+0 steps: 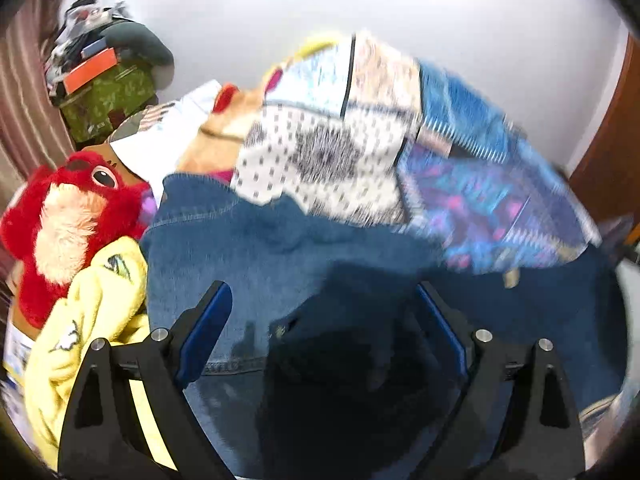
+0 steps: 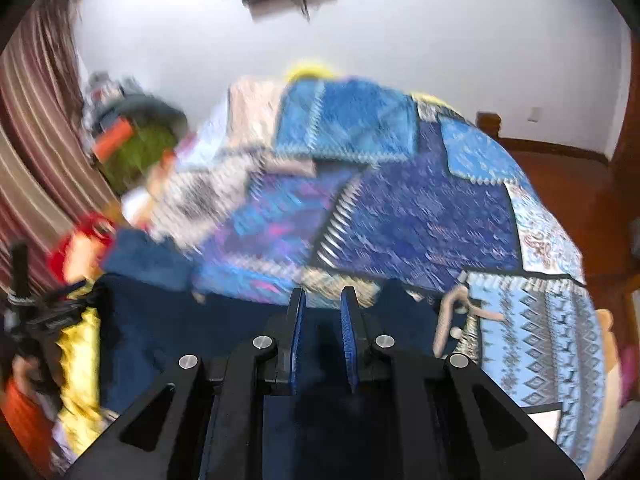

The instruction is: Fold large clothes

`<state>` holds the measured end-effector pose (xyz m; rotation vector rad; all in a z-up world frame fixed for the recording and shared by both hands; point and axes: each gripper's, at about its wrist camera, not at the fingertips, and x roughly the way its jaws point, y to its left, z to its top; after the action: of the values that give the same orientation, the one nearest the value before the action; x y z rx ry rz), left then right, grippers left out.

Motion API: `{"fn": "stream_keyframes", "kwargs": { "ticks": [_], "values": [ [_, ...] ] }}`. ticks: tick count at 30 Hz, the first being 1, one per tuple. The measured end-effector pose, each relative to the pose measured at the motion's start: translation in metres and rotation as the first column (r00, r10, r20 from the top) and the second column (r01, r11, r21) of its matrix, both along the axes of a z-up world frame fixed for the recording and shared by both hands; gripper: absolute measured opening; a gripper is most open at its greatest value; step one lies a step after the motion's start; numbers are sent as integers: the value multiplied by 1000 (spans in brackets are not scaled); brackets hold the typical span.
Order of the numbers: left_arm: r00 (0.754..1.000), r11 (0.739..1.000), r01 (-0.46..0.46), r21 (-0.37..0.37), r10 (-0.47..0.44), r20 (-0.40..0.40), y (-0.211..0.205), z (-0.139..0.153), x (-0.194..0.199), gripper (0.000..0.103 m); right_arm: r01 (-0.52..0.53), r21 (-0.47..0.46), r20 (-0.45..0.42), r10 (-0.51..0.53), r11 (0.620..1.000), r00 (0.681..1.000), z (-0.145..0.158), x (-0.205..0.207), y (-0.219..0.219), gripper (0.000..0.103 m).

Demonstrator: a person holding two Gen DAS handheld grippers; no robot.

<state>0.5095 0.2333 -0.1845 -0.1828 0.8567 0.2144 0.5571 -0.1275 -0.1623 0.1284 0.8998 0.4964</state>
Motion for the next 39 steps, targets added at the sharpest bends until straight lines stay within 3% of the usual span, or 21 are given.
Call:
{"fn": "stream_keyframes", "kwargs": {
  "ticks": [3, 5, 11, 13, 15, 19, 26, 29, 32, 33, 35, 36, 37, 39],
  "values": [
    [999, 996, 47, -78, -46, 13, -9, 2, -12, 92, -83, -15, -28, 82, 996, 996, 1, -23, 13, 14],
    [993, 986, 111, -125, -115, -27, -22, -6, -19, 92, -151, -48, -47, 149, 987, 988, -2, -43, 25, 14],
    [947, 946, 288, -149, -304, -103, -80, -36, -47, 92, -334, -244, -79, 325, 910, 943, -41, -106, 70, 14],
    [933, 938, 306, -165, -330, -145, -94, -52, -49, 92, -318, -314, -70, 313, 894, 947, -59, -109, 76, 14],
    [936, 944, 300, -139, -320, -148, -99, -61, -50, 99, -296, -350, -71, 290, 889, 954, -73, -105, 76, 14],
    [950, 954, 276, -115, -289, -120, -94, -68, -52, 103, -272, -317, -76, 261, 909, 962, -74, -97, 64, 14],
    [952, 956, 289, -60, -293, -89, -91, -68, -61, 103, -188, -386, -16, 197, 903, 980, -76, -98, 40, 14],
    [956, 959, 280, -39, -282, -79, -87, -68, -66, 103, -176, -440, 9, 201, 881, 980, -74, -102, 38, 14],
    [962, 965, 260, -41, -263, -79, -76, -70, -73, 103, -91, -578, 85, 171, 811, 982, -75, -107, 37, 14],
    [964, 967, 252, -45, -255, -81, -73, -71, -74, 103, -72, -606, 107, 171, 792, 980, -75, -110, 34, 19],
    [967, 970, 236, -50, -240, -89, -64, -73, -80, 103, -9, -638, 154, 139, 770, 978, -72, -112, 22, 49],
    [966, 970, 238, -59, -242, -89, -60, -74, -83, 103, 38, -653, 187, 113, 756, 976, -70, -112, 15, 80],
    [967, 971, 232, -53, -237, -96, -57, -74, -86, 103, 73, -658, 209, 88, 749, 974, -67, -111, 8, 101],
    [971, 977, 213, -1, -212, -110, -55, -74, -93, 103, 76, -606, 167, 34, 792, 985, -64, -105, -19, 103]
  ]
}}
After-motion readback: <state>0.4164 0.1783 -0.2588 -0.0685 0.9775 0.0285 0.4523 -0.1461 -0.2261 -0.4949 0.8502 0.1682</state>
